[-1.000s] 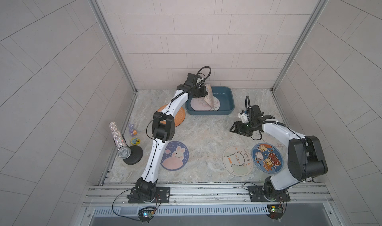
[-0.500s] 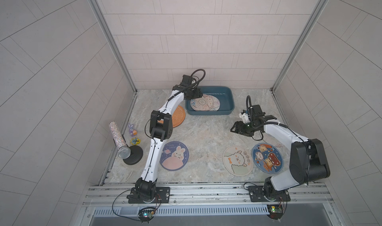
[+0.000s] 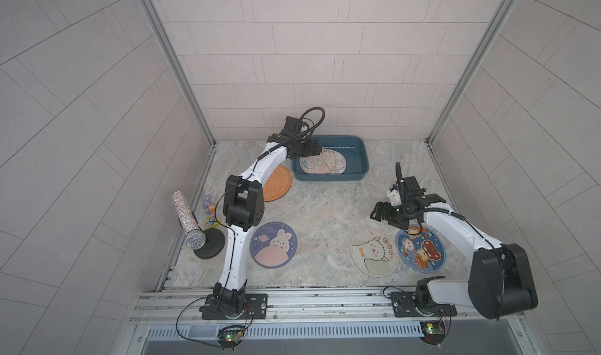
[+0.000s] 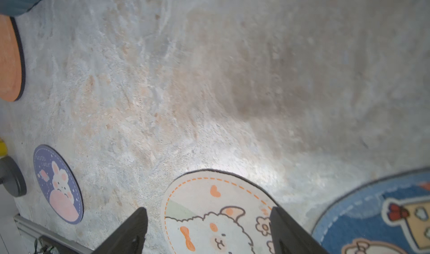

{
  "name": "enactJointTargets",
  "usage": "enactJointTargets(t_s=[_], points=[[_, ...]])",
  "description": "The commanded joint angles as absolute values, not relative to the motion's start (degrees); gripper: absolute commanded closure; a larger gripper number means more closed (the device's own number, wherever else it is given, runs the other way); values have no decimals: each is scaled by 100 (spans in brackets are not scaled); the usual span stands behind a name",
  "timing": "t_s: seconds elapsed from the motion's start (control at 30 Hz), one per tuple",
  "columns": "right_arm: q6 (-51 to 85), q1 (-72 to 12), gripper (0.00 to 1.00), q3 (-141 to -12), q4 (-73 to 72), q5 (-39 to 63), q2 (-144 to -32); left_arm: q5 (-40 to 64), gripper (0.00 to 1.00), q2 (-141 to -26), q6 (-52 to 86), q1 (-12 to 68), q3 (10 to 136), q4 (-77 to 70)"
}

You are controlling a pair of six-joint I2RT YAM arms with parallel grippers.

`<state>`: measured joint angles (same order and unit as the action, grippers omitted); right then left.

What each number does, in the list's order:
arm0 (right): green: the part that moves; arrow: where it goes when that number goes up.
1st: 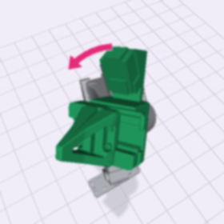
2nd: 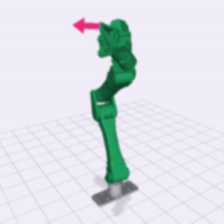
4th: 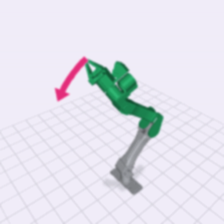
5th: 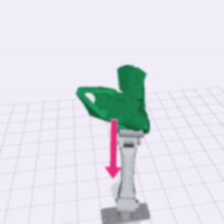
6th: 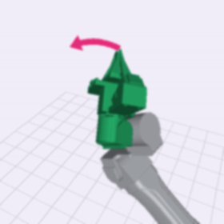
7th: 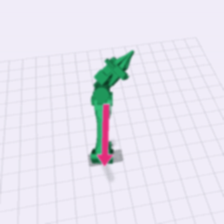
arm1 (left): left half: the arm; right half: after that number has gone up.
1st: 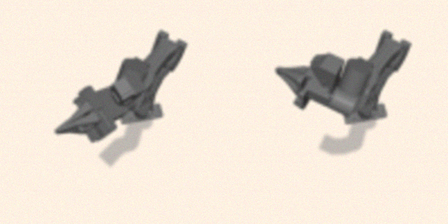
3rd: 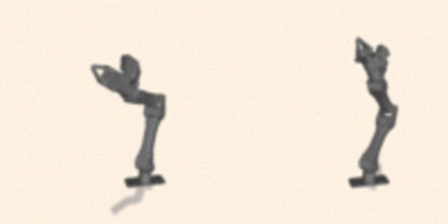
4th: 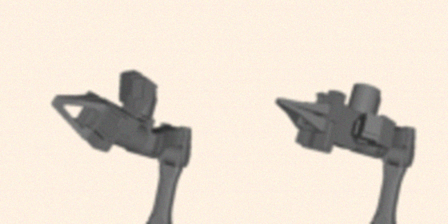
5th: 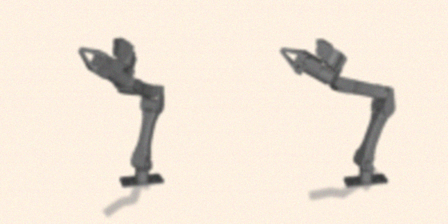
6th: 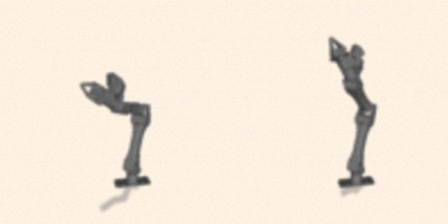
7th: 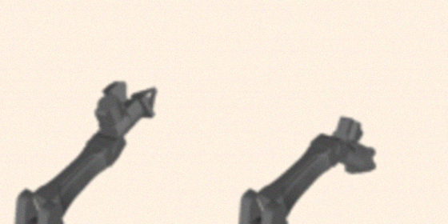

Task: Put the coasters into the storage box
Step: Place the coaster in the storage box, then move the coaster to the center of the board.

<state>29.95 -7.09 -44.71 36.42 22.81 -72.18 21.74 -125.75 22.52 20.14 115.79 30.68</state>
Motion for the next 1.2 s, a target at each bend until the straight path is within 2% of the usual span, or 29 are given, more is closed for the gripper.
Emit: enactJointTargets(t_s=[0.0, 0.23, 0.53, 1.17], points=[[3566, -781, 10, -4145, 4198, 1613, -6642, 2351, 0, -12001, 2409, 2117, 10829, 2505], [4250, -974, 0, -3593, 4806, 873, -5853, 2373, 0, -11179, 2426, 2205, 9560, 2194], [5008, -1287, 0, -2864, 4434, 759, -5600, 2391, 0, -10406, 2478, 2232, 8459, 2022], [5675, -2006, 3, -2338, 3208, 1055, -6122, 2435, 0, -10126, 2522, 2232, 7957, 2023]])
